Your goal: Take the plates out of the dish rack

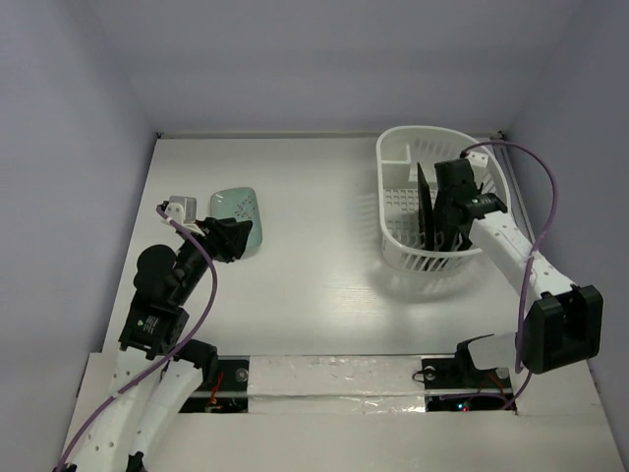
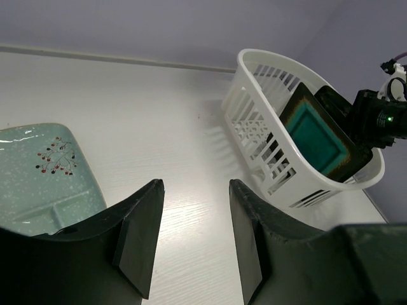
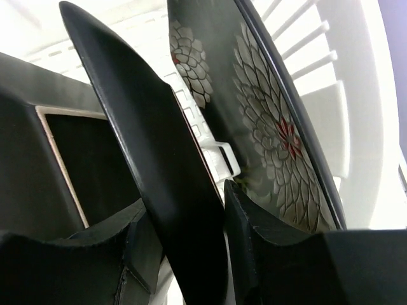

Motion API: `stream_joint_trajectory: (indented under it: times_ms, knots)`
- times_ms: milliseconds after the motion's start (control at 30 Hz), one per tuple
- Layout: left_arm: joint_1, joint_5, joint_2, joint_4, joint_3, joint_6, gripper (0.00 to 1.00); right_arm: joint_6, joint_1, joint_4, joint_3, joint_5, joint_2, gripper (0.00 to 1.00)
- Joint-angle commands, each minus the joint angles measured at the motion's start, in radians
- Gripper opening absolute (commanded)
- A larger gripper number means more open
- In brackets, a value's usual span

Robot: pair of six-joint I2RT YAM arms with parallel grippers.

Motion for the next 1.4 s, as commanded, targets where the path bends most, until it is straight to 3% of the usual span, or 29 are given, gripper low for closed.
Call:
stream_joint_trajectory:
  times_ms: [0, 67, 200, 500, 933, 1367]
  knots:
    - [0.004, 0.017, 0.002, 0.045, 0.015, -0.01, 0.42, -0.015, -0.003, 0.002, 0.051, -0.005, 0.005, 0.44]
    - [0.004, 0.02, -0.002, 0.045, 0.015, -0.01, 0.42, -0.026, -0.003, -0.015, 0.058, -0.004, 0.005, 0.41]
    - [0.004, 0.022, -0.011, 0.046, 0.015, -0.013, 0.42, -0.046, -0.003, -0.061, 0.097, 0.006, -0.004, 0.22]
    - [0.004, 0.026, -0.025, 0.049, 0.015, -0.013, 0.42, -0.119, -0.003, -0.127, 0.195, -0.004, -0.022, 0.01]
    - [0.004, 0.03, -0.024, 0.051, 0.017, -0.016, 0.42, -0.205, 0.042, -0.138, 0.253, 0.062, -0.013, 0.0]
    - [0.004, 0.026, -0.008, 0.049, 0.015, -0.013, 0.42, -0.207, 0.06, -0.161, 0.334, 0.11, -0.119, 0.0]
